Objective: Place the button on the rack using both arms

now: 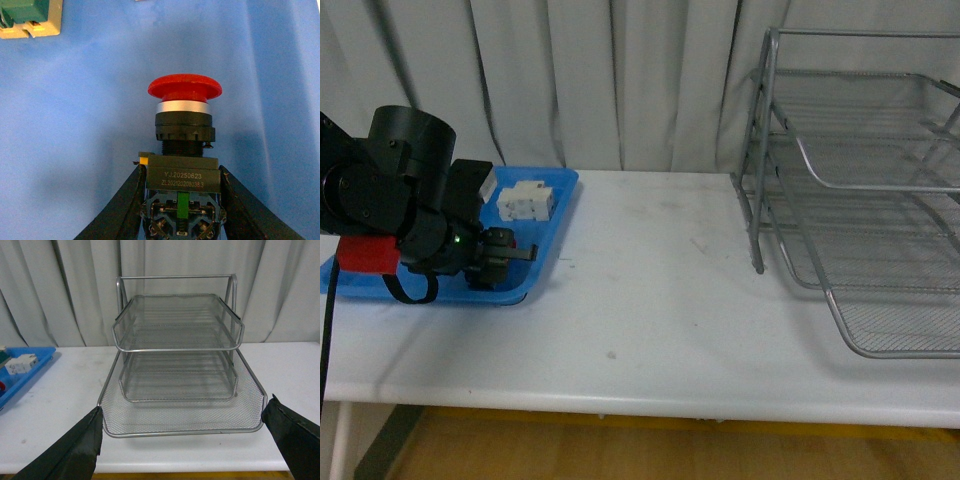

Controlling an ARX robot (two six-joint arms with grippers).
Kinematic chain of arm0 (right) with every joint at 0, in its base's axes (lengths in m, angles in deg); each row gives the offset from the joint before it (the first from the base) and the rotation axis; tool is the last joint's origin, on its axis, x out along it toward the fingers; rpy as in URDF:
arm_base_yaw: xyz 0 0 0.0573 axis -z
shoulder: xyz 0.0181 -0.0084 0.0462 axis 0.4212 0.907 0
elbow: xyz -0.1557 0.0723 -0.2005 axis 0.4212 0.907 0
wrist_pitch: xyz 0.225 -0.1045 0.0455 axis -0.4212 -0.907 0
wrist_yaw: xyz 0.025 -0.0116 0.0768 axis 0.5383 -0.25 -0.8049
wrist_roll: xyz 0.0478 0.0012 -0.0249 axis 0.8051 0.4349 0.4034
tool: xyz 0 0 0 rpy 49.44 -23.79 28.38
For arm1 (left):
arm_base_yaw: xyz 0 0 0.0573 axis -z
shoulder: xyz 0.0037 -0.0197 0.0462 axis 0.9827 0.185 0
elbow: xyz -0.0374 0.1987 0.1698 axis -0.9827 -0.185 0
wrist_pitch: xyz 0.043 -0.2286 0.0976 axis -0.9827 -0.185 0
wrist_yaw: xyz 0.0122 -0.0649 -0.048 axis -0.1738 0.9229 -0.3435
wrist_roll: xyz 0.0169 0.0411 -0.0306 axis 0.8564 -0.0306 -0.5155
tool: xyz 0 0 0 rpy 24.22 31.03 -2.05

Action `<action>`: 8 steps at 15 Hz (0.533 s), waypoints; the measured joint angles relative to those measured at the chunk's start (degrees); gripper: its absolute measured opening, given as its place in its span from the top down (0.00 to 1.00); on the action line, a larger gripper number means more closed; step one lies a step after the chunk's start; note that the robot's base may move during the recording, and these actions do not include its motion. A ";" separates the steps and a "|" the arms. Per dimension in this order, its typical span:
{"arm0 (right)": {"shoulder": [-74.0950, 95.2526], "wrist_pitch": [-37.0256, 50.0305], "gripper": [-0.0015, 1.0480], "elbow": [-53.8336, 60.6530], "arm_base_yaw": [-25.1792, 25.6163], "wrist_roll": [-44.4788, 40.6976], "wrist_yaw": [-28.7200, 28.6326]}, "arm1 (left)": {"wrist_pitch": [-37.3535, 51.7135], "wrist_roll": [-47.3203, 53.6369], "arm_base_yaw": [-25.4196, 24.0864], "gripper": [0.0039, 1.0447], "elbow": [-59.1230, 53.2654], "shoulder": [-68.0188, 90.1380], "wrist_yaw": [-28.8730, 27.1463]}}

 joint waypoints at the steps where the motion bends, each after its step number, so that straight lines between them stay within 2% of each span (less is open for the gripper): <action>1: 0.00 0.00 0.06 0.00 0.00 0.00 0.00 | -0.20 0.00 0.04 0.65 0.26 0.02 0.02; 5: 0.00 0.00 0.06 0.00 0.00 0.00 0.00 | 2.89 -0.37 0.96 0.66 -5.68 -7.10 2.43; 8: 0.00 0.02 0.06 0.00 0.00 0.00 0.00 | 9.16 -0.50 2.47 0.66 -17.59 -24.68 4.02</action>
